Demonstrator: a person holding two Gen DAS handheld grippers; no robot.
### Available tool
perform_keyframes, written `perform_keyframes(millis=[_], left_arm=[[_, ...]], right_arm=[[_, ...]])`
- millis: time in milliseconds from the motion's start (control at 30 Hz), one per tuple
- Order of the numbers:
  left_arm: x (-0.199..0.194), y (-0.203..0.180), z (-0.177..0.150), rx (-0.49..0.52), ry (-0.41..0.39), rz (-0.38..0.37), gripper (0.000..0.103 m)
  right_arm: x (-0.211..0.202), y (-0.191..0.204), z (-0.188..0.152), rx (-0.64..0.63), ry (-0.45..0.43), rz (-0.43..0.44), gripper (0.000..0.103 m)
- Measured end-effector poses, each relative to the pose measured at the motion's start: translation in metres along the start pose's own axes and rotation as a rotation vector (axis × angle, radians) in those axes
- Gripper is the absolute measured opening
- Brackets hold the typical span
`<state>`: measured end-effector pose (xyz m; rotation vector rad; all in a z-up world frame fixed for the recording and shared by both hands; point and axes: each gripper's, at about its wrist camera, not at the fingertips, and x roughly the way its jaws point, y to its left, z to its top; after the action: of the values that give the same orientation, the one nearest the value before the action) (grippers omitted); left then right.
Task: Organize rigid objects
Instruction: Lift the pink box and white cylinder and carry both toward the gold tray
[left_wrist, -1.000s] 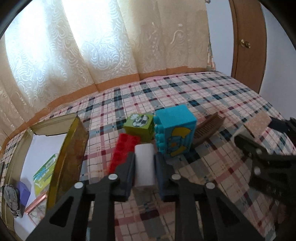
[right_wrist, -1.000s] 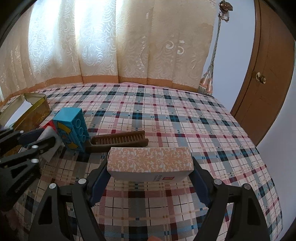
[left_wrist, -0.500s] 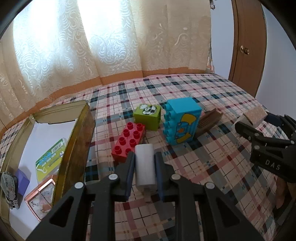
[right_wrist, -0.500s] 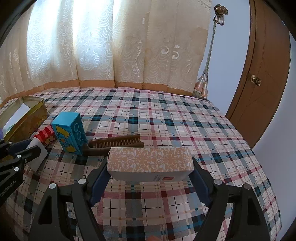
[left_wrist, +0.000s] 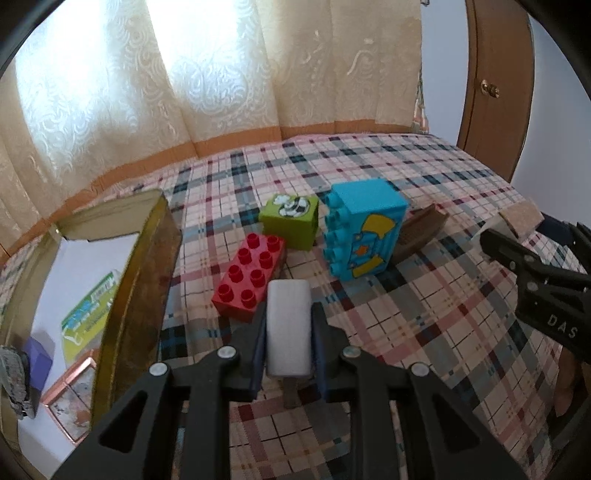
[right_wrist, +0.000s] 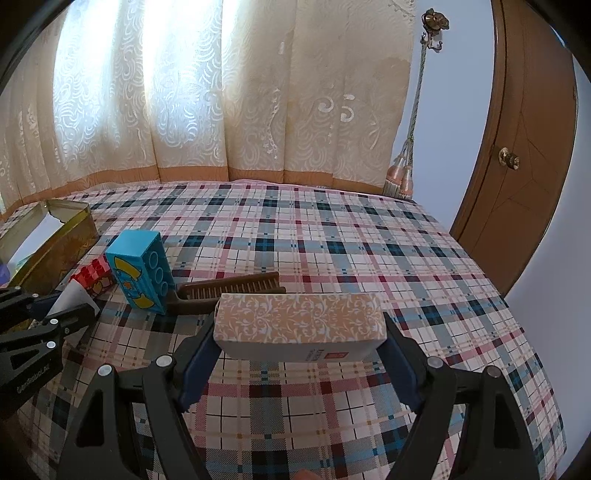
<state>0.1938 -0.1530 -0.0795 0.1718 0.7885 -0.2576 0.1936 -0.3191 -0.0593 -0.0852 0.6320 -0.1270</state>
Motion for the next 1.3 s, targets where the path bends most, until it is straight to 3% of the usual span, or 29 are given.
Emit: perform_keyframes(millis=[400, 600, 967, 1300], left_arm=[[-0.025, 0.001, -0.002, -0.004, -0.128, 0.101, 0.020], [-0.038, 0.003, -0.006, -0.013, -0.188, 0.143, 0.021], [-0.059, 0.011, -0.016, -0.049, -0.263, 0.180, 0.021], [-0.072, 0.015, -0.024, -0.059, -0.306, 0.191, 0.021]], right_arm=[[-0.008, 0.006, -0.001, -0.023, -0.037, -0.060, 0.082], [-0.016, 0.010, -0.003, 0.015, -0.055, -0.002, 0.082], [-0.031, 0.022, -0.004, -0.005, -0.115, -0.058, 0.082], [-0.046, 0.043, -0.009, -0.018, -0.154, -0.038, 0.082]])
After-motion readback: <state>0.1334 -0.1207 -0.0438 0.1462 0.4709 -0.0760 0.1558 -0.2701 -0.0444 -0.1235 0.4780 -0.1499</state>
